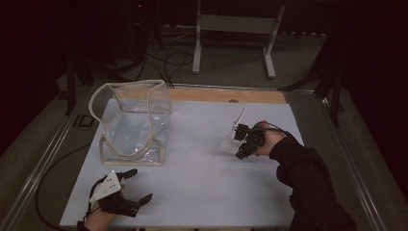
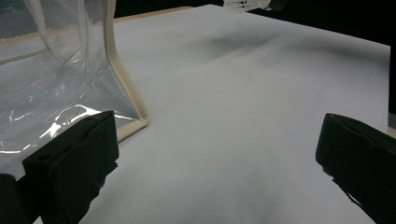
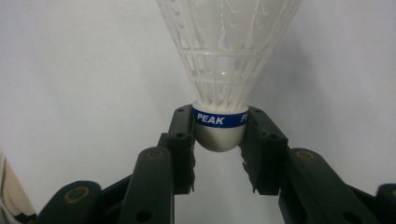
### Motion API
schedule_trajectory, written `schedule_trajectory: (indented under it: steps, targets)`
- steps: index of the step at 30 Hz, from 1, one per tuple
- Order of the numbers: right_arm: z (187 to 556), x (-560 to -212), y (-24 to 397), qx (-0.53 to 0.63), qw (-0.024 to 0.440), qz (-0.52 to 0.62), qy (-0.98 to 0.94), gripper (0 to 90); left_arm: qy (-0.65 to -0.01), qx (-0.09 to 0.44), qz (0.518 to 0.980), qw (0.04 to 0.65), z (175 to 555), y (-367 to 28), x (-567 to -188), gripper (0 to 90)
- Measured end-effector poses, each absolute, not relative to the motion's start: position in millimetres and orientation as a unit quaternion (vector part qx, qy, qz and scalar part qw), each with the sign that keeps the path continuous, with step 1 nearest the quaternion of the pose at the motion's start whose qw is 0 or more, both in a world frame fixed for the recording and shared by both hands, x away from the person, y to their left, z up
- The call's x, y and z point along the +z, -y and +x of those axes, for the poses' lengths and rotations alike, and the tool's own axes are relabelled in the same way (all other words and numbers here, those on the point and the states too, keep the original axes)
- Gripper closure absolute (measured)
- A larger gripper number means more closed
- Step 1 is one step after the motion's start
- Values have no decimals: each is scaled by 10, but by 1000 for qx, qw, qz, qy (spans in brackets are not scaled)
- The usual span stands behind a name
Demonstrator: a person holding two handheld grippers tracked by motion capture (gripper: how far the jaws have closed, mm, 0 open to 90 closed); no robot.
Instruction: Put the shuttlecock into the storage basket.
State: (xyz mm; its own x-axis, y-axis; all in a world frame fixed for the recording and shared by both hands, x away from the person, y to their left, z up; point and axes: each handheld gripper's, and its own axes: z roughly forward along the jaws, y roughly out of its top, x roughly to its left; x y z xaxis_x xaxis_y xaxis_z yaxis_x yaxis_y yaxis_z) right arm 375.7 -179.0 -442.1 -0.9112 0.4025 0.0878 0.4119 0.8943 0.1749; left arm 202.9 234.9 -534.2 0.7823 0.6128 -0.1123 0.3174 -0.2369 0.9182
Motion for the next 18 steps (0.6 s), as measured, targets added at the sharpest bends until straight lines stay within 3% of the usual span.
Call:
schedule_trajectory:
  steps: [18]
  targets:
    - [3705,-4216,1614,-94,24,-180,979,664,-300,134,777,538,2035,-2344,-5352,5]
